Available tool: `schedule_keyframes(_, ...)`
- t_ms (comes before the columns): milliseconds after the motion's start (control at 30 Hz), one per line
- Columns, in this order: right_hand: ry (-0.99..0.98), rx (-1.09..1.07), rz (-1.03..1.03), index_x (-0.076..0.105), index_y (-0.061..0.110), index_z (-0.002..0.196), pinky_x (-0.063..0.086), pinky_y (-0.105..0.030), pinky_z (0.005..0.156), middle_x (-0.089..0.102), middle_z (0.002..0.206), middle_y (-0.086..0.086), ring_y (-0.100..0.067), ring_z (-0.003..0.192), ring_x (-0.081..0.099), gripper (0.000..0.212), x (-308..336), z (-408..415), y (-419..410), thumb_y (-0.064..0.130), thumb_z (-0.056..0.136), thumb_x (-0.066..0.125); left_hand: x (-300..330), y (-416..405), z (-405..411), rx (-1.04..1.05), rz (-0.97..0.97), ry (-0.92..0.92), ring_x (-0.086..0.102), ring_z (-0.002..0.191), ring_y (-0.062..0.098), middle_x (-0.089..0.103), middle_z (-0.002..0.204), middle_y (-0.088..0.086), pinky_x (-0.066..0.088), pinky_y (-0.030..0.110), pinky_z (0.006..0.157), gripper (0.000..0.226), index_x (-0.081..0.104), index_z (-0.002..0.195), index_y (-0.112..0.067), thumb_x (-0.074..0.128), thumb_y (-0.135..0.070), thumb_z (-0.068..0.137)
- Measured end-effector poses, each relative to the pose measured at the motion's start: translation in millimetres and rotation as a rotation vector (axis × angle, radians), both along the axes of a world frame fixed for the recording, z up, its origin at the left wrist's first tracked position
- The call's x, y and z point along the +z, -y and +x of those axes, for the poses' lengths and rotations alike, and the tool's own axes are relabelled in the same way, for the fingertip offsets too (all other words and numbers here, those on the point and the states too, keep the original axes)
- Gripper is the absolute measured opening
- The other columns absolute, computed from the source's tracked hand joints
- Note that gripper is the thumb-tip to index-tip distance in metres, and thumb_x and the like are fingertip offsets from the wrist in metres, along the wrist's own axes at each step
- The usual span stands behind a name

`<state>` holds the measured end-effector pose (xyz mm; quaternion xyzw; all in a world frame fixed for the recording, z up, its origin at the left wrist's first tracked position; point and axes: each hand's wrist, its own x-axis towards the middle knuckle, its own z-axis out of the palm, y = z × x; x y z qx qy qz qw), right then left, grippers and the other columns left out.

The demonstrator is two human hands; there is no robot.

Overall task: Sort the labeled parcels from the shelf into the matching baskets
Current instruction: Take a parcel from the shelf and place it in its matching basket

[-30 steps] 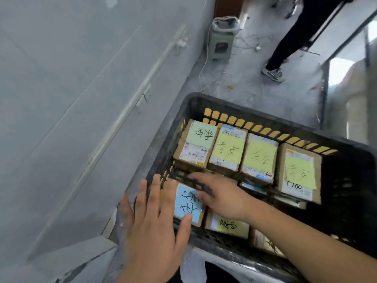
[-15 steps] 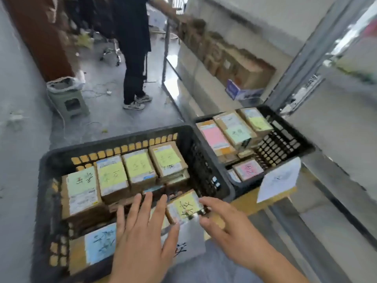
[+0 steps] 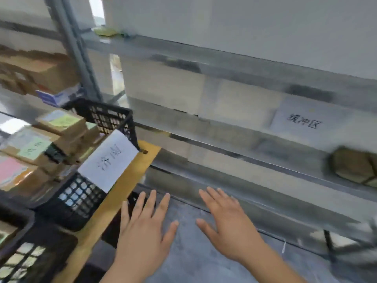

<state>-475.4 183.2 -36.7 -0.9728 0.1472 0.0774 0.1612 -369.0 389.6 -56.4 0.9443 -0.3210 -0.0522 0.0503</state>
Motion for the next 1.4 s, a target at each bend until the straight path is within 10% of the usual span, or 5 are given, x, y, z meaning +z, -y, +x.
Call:
schedule_keyframes(400,-0.038,-0.495,0.097,0.004,0.040,0.162,-0.002,-0.035,0.125,-0.001,0.171,0.012,-0.012,0.158,-0.003,0.077,-23.7,-140.7,234.6,0.070,0.095,0.028,-38.1,288.9,-62.2,-0.427,-0.041,-0.080,0.046,0.127,0.025,0.068,0.130,0.007,-0.007,0.038,0.121,0.068,0.051,0.138,-0.037,0.021,-0.074,0.091)
schedule_keyframes(633,-0.034,-0.731,0.112,0.002,0.043,0.161,0.002,-0.035,0.128,-0.002,0.170,0.015,-0.010,0.157,-0.004,0.092,-41.6,-178.7,341.0,0.084,0.079,0.005,-58.7,444.6,-68.8,-0.606,-0.020,-0.123,0.062,0.122,0.035,0.065,0.133,0.010,0.013,0.046,0.113,0.072,0.059,0.138,-0.031,0.019,-0.071,0.094)
schedule_keyframes(900,-0.017,-0.992,0.122,0.013,0.037,0.162,0.015,-0.039,0.127,0.011,0.171,0.009,-0.015,0.158,0.008,0.079,-58.2,-203.5,465.8,0.075,0.095,0.028,-60.9,614.7,-89.8,-0.878,-0.010,-0.084,0.059,0.126,0.036,0.062,0.136,0.014,0.019,0.052,0.111,0.071,0.049,0.147,-0.029,0.033,-0.069,0.092)
schedule_keyframes(1233,0.036,-0.961,0.072,0.025,0.023,0.160,0.036,-0.044,0.117,0.034,0.162,-0.011,-0.032,0.148,0.032,0.080,-83.2,-199.1,614.3,0.065,0.092,0.033,-76.2,772.9,-134.9,-0.828,0.048,-0.135,0.032,0.145,0.034,0.034,0.160,0.013,0.010,0.054,0.122,0.076,0.014,0.159,-0.032,0.013,-0.068,0.092)
schedule_keyframes(1400,0.002,-0.872,0.142,0.029,0.016,0.156,0.051,-0.050,0.099,0.035,0.156,-0.021,-0.040,0.136,0.044,0.081,-109.6,-198.9,667.5,0.060,0.089,0.032,-92.3,815.2,-151.3,-0.686,-0.024,-0.184,0.050,0.132,0.030,0.056,0.143,0.006,0.033,0.047,0.111,0.057,0.044,0.145,-0.026,0.030,-0.051,0.096)
